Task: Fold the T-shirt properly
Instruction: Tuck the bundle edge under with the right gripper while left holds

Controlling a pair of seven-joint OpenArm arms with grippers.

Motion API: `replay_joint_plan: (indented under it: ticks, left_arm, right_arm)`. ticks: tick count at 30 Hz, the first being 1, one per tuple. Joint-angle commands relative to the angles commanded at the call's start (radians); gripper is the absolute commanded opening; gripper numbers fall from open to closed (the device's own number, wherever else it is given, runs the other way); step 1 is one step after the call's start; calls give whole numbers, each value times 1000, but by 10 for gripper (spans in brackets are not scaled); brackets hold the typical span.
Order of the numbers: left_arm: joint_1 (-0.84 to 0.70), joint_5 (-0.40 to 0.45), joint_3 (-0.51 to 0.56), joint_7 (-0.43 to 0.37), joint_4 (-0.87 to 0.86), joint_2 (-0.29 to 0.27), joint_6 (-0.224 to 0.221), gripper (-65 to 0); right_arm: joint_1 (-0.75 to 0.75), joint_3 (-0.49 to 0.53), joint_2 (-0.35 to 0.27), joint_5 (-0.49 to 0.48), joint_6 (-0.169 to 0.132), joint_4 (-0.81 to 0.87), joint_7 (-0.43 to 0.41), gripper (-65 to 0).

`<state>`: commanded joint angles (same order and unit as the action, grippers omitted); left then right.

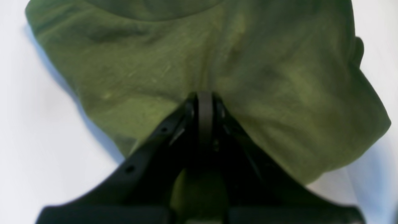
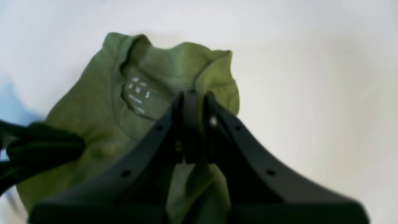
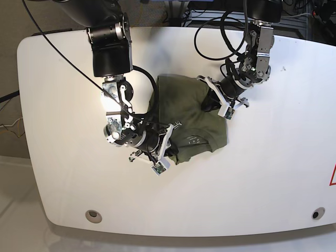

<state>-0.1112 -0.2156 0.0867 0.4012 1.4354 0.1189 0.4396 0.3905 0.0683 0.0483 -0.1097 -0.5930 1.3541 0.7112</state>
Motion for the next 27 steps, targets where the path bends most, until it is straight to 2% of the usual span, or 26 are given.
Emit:
replay_joint_plan:
  ticks: [7,20,22,24,26,27]
  left_arm:
    - [0,0,0,0,0,0,0,-650]
    - [0,0,0,0,0,-2,0,-650]
    - [0,0,0,0,0,-2,0,-650]
    - [0,0,0,0,0,-2,0,-650]
    - [0,0,0,0,0,-2,0,-650]
    - [0,0,0,0,0,-2,0,-650]
  right_arm:
    - [-21,0,0,0,2,51,5,-650]
    - [-23,0,-15,0,2,-25,-2,-650]
    - [-23,0,-15,0,2,-31,-2,-627]
    - [-23,0,-14,0,2,-37,-2,-573]
    - [-21,0,-14,0,2,-43,-3,-504]
    - [-21,0,-14,0,2,-44,-3,-446]
